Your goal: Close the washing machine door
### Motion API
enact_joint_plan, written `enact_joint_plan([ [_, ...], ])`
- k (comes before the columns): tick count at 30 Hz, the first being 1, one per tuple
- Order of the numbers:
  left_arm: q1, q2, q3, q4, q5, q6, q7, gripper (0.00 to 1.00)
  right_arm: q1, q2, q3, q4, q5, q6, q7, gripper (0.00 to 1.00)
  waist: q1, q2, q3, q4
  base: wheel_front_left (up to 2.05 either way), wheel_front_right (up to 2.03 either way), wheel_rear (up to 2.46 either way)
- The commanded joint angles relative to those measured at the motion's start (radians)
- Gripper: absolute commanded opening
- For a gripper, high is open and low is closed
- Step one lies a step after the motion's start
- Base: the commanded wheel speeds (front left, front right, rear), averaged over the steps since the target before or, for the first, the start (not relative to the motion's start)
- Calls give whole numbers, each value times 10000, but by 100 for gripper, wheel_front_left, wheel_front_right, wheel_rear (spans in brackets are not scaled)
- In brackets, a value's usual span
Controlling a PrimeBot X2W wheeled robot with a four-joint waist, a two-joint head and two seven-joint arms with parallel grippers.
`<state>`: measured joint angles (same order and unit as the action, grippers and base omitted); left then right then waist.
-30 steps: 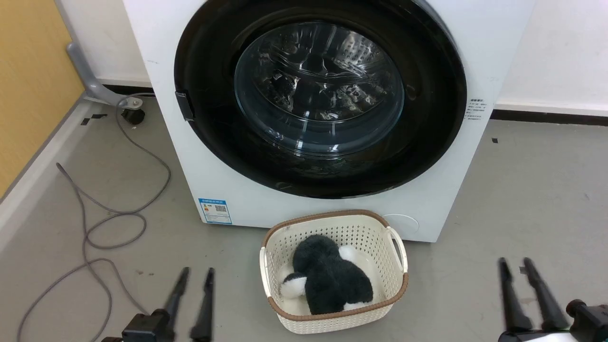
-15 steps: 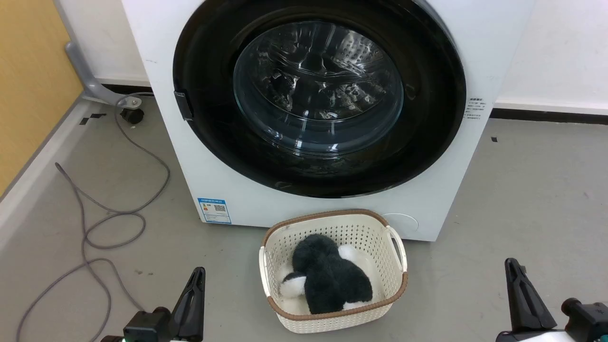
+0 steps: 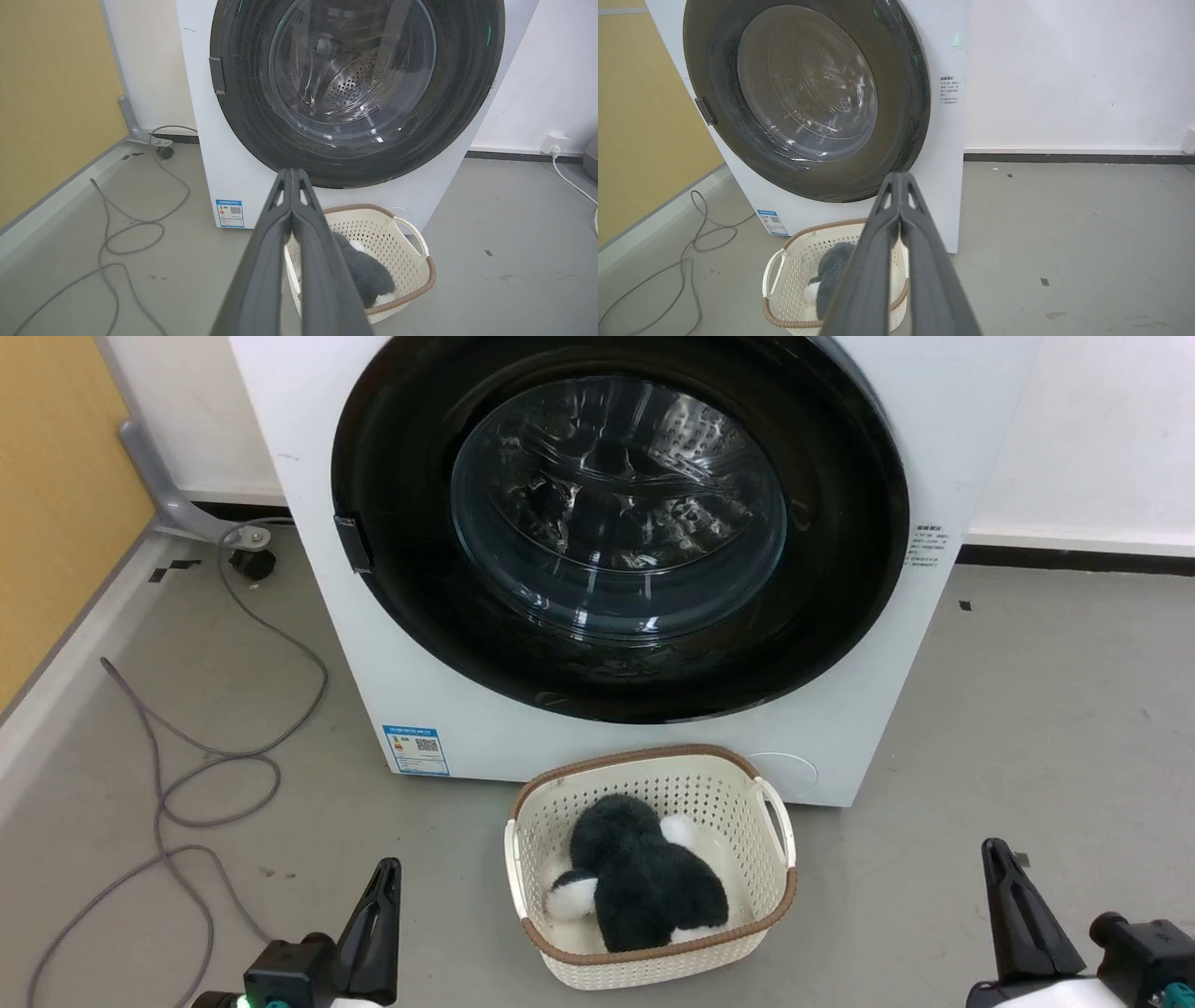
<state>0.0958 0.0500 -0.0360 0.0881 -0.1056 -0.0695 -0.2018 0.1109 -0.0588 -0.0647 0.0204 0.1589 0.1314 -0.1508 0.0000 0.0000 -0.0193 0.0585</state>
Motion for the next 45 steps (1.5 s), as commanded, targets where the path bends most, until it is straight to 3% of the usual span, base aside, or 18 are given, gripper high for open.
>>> enact_joint_plan([
  [1, -180, 2, 33, -68, 80, 61, 47, 0, -154, 19, 24, -39, -39, -2, 38, 0, 0, 0, 1, -4, 0, 0, 0],
  [45, -534, 2, 182, -438, 524, 350, 944, 0, -588, 49, 308, -114, -745, -4, 708, 0, 0, 0, 89, -268, 0, 0, 0],
])
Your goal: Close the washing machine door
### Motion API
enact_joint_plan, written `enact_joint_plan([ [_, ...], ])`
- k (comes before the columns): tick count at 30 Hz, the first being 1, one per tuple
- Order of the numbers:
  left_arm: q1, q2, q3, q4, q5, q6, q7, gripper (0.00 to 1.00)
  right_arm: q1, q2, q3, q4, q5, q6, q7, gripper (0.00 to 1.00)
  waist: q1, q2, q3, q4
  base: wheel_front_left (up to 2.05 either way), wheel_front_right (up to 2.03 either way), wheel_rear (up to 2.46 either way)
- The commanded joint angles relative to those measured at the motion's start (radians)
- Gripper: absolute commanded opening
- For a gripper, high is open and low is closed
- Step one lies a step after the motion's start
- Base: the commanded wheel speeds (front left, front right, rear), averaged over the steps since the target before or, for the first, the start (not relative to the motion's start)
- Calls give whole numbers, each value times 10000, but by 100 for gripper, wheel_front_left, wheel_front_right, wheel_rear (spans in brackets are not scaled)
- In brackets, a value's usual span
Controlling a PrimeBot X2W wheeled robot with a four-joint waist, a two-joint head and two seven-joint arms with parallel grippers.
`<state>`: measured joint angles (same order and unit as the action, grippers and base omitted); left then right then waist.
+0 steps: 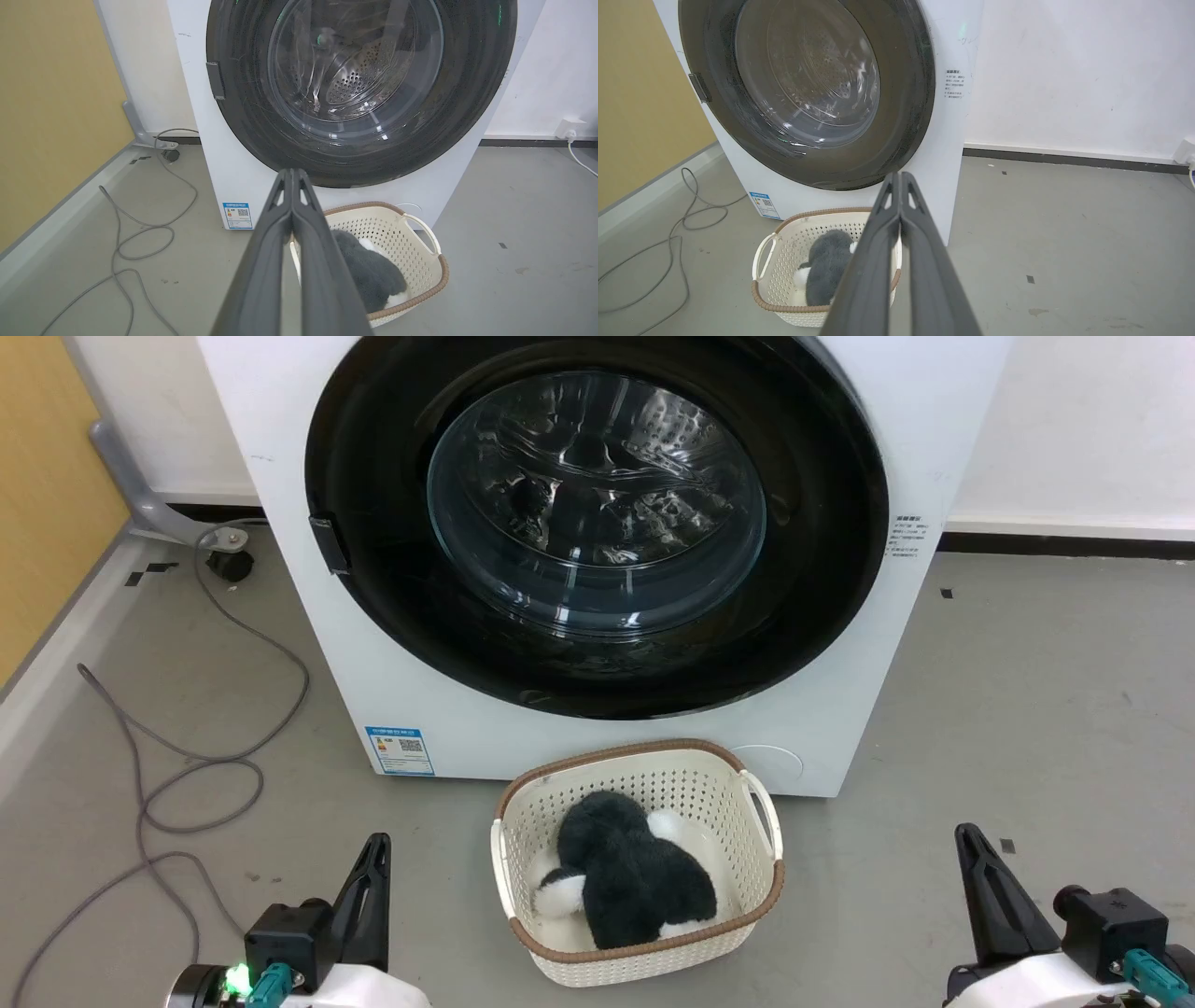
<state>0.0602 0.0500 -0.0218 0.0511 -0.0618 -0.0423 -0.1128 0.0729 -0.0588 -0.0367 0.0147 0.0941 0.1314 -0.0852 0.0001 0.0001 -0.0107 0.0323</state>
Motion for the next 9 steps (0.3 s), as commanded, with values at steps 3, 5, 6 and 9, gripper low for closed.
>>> enact_joint_plan([
  [3, -202, 2, 50, -94, 117, 97, 116, 0, -238, 52, 47, -62, -145, -4, 97, 0, -1, -1, 8, -25, 0, 0, 0],
  [5, -218, 3, 57, -110, 138, 110, 157, 0, -258, 53, 60, -65, -177, -5, 128, 0, -1, -1, 12, -37, 0, 0, 0],
  [6, -226, 3, 60, -119, 148, 117, 177, 0, -268, 54, 66, -67, -193, -5, 143, 0, -1, -1, 14, -43, 0, 0, 0],
  [9, -250, 3, 70, -144, 178, 137, 239, 0, -298, 56, 86, -72, -241, -5, 189, 0, -1, -1, 20, -61, 0, 0, 0],
])
